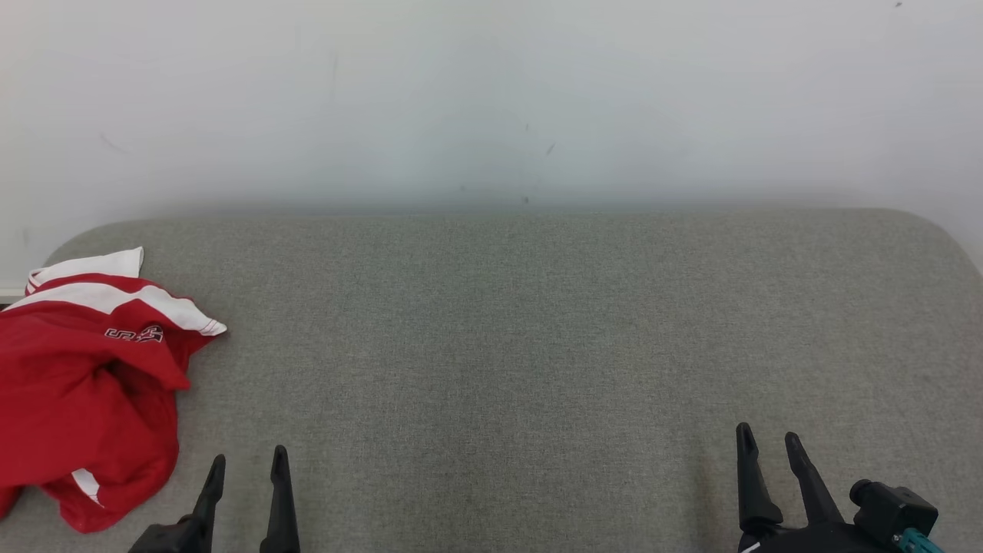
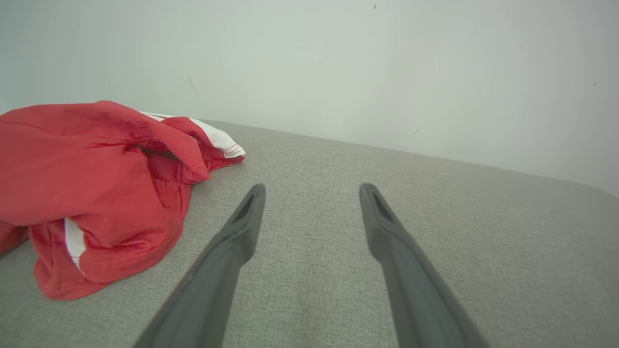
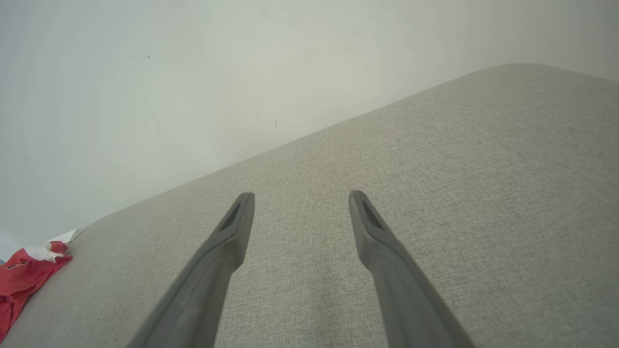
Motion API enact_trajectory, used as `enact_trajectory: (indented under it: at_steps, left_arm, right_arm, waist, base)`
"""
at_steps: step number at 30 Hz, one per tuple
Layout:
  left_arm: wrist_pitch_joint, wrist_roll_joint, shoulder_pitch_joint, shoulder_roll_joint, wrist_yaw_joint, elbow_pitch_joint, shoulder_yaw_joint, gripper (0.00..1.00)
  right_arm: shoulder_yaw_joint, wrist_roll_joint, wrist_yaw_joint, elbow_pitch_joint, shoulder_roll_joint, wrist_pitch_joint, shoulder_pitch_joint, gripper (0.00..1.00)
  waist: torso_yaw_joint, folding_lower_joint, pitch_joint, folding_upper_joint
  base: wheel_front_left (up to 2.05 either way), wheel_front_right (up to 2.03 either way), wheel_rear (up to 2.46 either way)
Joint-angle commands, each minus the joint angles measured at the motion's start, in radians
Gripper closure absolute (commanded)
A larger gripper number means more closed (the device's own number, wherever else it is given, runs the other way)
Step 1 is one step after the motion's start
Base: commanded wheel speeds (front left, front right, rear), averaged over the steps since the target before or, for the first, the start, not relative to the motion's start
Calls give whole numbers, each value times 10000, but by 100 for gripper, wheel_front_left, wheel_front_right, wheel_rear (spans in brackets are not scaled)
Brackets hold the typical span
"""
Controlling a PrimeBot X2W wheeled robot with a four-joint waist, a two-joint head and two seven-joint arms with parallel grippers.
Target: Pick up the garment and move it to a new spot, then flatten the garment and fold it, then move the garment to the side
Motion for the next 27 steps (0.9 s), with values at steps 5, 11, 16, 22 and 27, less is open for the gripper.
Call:
enact_trajectory:
  at_steps: [5,11,16,22,27]
  left_arm:
    - [-194,456,95,-34,-204,43,20,0]
    - [-332,862,159,-147,-321,30,146,0]
    - [-456,1125,214,-275,-429,129,335,0]
    - [-553,1284,249,-411,-678,292,566,0]
    - [-658,1464,261,-510,-960,436,829,0]
  right_arm:
    - [31,-556,-16,27,-17,-162,-149,0]
    - [90,-981,-16,146,-18,-273,-178,0]
    - [89,-1288,-17,248,-18,-369,-188,0]
    - [134,-1465,-18,416,-18,-455,-208,0]
    - [278,-1593,-19,592,-18,-536,-224,0]
  waist:
    - [16,0,-42,0]
    - [14,0,-73,0]
    - [13,0,-95,0]
    - [31,0,-123,0]
    - [56,-1,-156,0]
  base:
    - [0,0,0]
    - [0,0,0]
    - [0,0,0]
    - [0,0,0]
    - [0,0,0]
